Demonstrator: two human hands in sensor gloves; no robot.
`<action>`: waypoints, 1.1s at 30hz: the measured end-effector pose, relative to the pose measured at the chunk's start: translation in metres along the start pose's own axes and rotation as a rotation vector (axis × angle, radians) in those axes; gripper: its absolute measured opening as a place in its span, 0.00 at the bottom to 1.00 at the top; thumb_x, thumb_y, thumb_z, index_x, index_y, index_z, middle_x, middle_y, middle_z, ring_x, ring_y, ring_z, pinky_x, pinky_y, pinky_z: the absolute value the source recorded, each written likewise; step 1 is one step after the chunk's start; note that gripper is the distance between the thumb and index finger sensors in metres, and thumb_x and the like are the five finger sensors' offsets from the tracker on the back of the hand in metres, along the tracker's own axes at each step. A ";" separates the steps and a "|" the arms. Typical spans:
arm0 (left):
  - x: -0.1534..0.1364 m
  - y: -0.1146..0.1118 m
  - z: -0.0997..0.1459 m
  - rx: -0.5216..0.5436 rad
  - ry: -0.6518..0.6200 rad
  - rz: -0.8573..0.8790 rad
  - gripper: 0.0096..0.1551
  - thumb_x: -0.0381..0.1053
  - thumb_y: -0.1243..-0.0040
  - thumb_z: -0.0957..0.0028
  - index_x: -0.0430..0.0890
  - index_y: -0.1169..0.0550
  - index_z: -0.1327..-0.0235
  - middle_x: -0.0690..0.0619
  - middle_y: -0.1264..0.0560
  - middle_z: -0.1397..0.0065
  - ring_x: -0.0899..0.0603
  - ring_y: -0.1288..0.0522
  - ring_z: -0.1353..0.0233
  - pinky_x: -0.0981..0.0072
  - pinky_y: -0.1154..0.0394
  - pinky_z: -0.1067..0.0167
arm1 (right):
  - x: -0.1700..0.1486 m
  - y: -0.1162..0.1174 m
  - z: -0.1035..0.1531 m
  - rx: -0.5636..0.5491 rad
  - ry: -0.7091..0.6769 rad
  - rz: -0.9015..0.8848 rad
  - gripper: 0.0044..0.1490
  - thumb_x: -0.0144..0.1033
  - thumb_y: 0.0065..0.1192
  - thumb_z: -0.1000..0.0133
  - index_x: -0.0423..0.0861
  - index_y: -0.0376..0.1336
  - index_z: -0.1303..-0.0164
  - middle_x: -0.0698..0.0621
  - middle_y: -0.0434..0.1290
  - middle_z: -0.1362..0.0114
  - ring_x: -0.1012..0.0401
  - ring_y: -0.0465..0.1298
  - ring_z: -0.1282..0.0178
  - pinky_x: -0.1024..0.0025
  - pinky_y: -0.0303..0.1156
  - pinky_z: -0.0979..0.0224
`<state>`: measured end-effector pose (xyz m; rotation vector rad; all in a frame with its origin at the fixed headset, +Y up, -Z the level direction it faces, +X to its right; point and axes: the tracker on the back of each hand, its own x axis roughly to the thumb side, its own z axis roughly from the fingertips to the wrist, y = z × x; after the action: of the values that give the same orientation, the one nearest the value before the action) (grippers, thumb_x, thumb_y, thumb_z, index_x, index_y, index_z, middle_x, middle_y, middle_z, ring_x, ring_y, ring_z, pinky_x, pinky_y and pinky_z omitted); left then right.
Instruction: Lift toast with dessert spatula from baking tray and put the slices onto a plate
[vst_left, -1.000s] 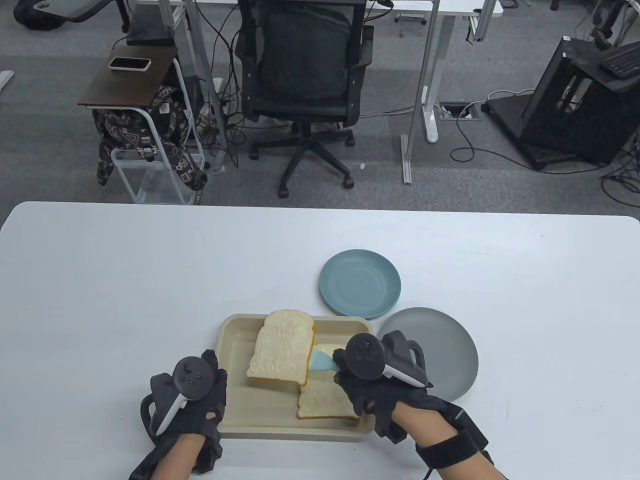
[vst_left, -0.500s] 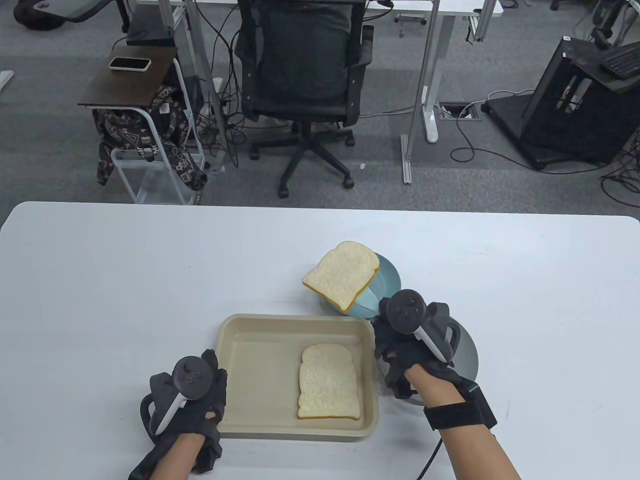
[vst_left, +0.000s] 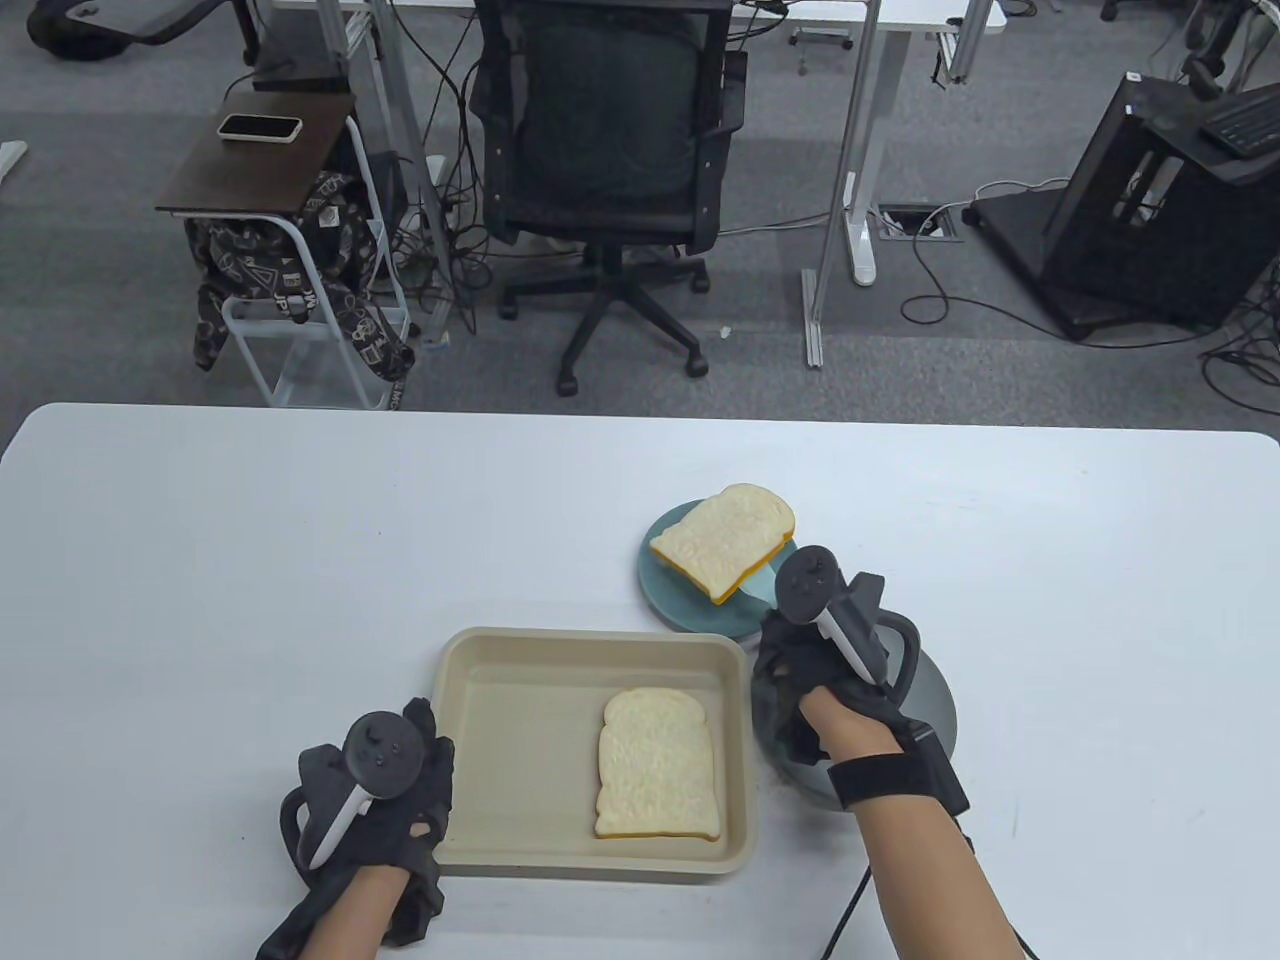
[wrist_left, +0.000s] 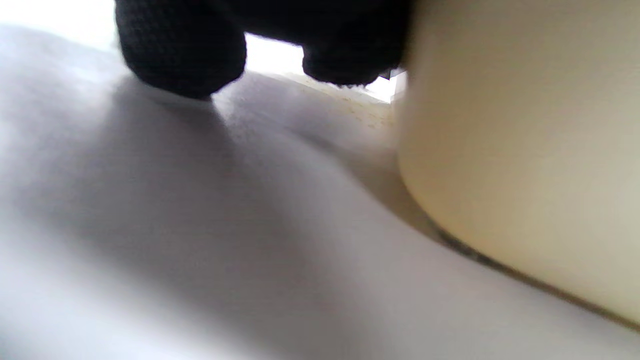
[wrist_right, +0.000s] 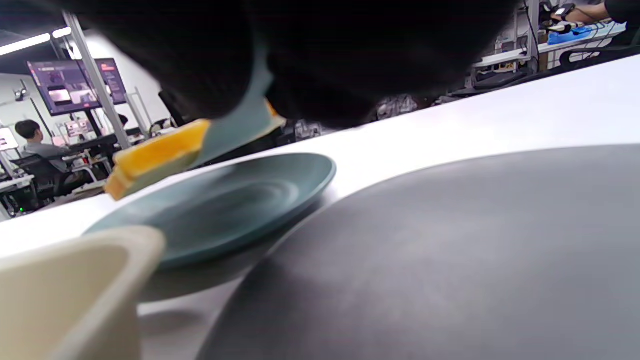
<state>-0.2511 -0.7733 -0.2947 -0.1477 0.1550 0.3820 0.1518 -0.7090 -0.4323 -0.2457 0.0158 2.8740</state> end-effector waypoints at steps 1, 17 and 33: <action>0.000 0.000 0.000 0.000 0.000 0.001 0.35 0.59 0.49 0.36 0.42 0.37 0.21 0.55 0.18 0.61 0.52 0.21 0.75 0.53 0.17 0.55 | 0.002 0.001 -0.001 0.013 0.002 0.011 0.35 0.42 0.67 0.52 0.37 0.68 0.38 0.41 0.82 0.60 0.62 0.80 0.86 0.69 0.80 0.93; -0.001 0.000 -0.001 -0.003 0.000 0.008 0.36 0.59 0.49 0.37 0.42 0.37 0.21 0.55 0.18 0.61 0.51 0.21 0.75 0.53 0.17 0.55 | 0.050 -0.025 -0.026 0.162 0.045 0.383 0.35 0.44 0.69 0.53 0.40 0.69 0.38 0.41 0.82 0.59 0.61 0.81 0.85 0.68 0.80 0.92; -0.001 0.000 0.000 -0.002 0.005 0.006 0.36 0.59 0.49 0.37 0.43 0.37 0.21 0.56 0.18 0.61 0.52 0.21 0.74 0.53 0.17 0.55 | 0.065 -0.048 -0.033 0.281 0.104 0.545 0.36 0.45 0.68 0.53 0.42 0.68 0.36 0.42 0.82 0.56 0.60 0.82 0.83 0.67 0.81 0.89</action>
<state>-0.2516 -0.7735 -0.2949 -0.1501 0.1598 0.3878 0.1072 -0.6469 -0.4751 -0.3846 0.5874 3.3320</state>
